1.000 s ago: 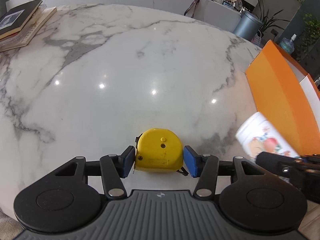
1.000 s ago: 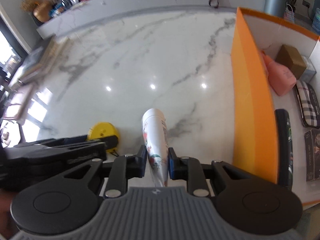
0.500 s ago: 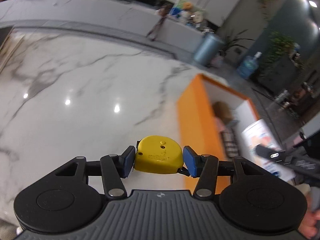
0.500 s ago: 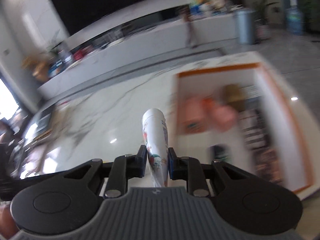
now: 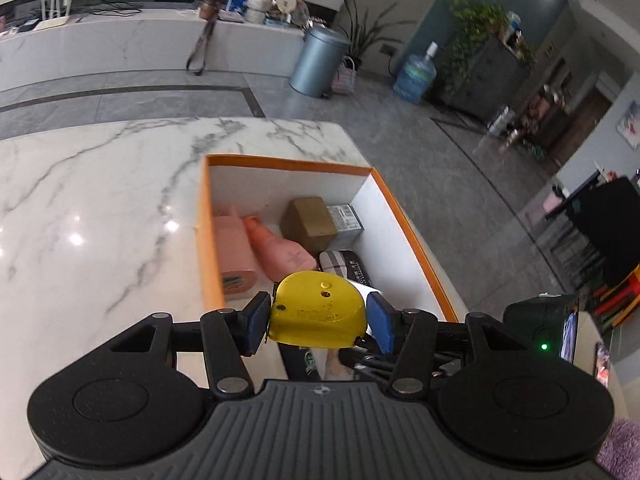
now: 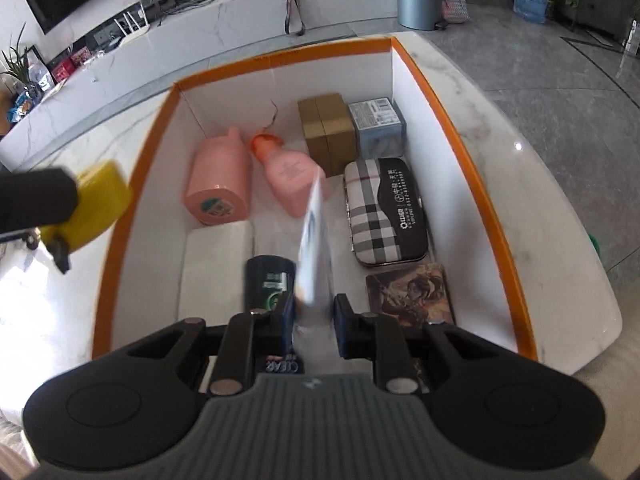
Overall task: Organize rigid objects
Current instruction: 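Carry the tape measure and white tube over the orange box, then lower the tape measure and white tube into the box and open both tools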
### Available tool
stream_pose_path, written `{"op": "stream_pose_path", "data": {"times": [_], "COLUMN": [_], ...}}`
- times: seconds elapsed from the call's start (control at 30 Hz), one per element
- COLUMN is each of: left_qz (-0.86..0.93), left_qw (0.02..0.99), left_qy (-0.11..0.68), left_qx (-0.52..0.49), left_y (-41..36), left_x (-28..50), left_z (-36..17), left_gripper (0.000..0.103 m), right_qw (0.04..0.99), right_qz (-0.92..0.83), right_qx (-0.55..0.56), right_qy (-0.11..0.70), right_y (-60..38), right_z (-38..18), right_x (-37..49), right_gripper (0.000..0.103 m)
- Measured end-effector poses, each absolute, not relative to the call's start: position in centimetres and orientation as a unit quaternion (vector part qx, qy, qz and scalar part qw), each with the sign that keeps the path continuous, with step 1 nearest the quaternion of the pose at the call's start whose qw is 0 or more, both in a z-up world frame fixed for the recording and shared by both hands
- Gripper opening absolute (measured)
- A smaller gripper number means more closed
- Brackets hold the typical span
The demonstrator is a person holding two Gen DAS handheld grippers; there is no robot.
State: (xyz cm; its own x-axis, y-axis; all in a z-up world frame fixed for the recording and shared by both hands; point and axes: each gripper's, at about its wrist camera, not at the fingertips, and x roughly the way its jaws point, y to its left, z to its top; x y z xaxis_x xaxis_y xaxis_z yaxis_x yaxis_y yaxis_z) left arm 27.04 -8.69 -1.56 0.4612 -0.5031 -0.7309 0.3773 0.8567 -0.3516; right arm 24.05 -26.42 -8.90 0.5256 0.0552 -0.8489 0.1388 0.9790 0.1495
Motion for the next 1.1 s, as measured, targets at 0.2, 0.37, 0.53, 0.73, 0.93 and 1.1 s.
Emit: {"op": "stream_pose_path", "data": {"times": [0.2,0.37,0.53,0.73,0.93,1.1], "left_qz": [-0.255,-0.255,-0.253,-0.242,-0.224,-0.207], "left_qw": [0.840,0.835,0.830,0.821,0.813,0.810], "left_qy": [0.475,0.485,0.497,0.517,0.538,0.547], "left_qx": [-0.056,-0.047,-0.032,-0.009,0.013,0.024], "left_y": [-10.3,-10.8,-11.8,-13.2,-14.1,-15.3], "left_x": [28.6,28.9,29.5,30.1,30.9,31.9], "left_z": [-3.4,-4.0,-4.9,-6.0,-7.1,-8.3], "left_gripper": [0.060,0.060,0.060,0.060,0.060,0.060], "right_qw": [0.864,0.857,0.836,0.831,0.846,0.879], "right_qz": [-0.005,0.016,0.068,0.050,0.032,0.027], "right_qx": [0.130,0.137,0.100,0.121,0.126,0.152], "right_qy": [0.486,0.496,0.536,0.540,0.518,0.452], "right_y": [-27.6,-28.4,-28.2,-28.6,-28.8,-29.4], "right_z": [-9.9,-9.5,-8.6,-10.3,-11.4,-10.5], "right_x": [24.5,23.8,23.3,24.4,24.6,23.2], "right_gripper": [0.023,0.020,0.020,0.022,0.031,0.039]}}
